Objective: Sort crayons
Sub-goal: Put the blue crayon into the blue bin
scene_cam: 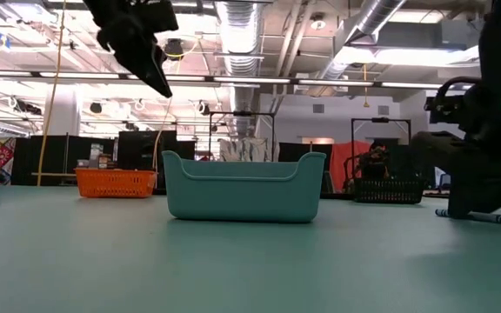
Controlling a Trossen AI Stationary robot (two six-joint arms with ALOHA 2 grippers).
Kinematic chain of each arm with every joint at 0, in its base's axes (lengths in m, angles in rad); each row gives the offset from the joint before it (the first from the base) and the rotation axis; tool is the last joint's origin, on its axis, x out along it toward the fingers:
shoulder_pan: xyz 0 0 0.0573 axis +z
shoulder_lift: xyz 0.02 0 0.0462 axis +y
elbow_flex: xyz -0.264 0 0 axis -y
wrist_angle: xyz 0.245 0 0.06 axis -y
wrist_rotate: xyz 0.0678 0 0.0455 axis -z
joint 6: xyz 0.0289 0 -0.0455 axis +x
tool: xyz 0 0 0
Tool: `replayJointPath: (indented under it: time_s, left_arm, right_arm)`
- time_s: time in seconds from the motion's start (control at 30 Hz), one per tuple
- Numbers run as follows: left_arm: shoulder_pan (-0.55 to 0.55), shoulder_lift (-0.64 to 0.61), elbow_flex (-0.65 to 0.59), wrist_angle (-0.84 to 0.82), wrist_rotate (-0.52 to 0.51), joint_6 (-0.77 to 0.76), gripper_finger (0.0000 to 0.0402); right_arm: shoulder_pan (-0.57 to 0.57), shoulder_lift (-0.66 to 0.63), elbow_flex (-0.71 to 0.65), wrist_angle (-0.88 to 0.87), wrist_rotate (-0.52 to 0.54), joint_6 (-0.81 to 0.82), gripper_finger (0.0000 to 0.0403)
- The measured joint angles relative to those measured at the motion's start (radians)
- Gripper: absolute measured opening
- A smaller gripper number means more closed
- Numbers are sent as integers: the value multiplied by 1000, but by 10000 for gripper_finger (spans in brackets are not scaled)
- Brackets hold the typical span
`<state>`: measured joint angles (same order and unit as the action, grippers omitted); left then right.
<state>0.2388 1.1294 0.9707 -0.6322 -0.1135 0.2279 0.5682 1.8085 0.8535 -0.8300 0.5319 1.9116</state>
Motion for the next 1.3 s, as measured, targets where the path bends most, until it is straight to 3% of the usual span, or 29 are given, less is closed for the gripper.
replayJointPath:
  time_s: [0.3, 0.67, 1.03, 1.3]
  left_arm:
    - [-202, 1, 0, 21, -61, -78, 135]
    - [-415, 1, 0, 113, -89, -164, 135]
    - [-553, 1, -28, 335, -86, -193, 135]
    - [-572, 2, -191, 668, -75, -233, 135]
  right_arm:
    - [7, 8, 35, -58, -8, 22, 14]
    - [5, 17, 126, -158, 5, 15, 2]
    - [6, 14, 344, -235, 239, -180, 1]
    - [21, 12, 535, -215, 430, -431, 0]
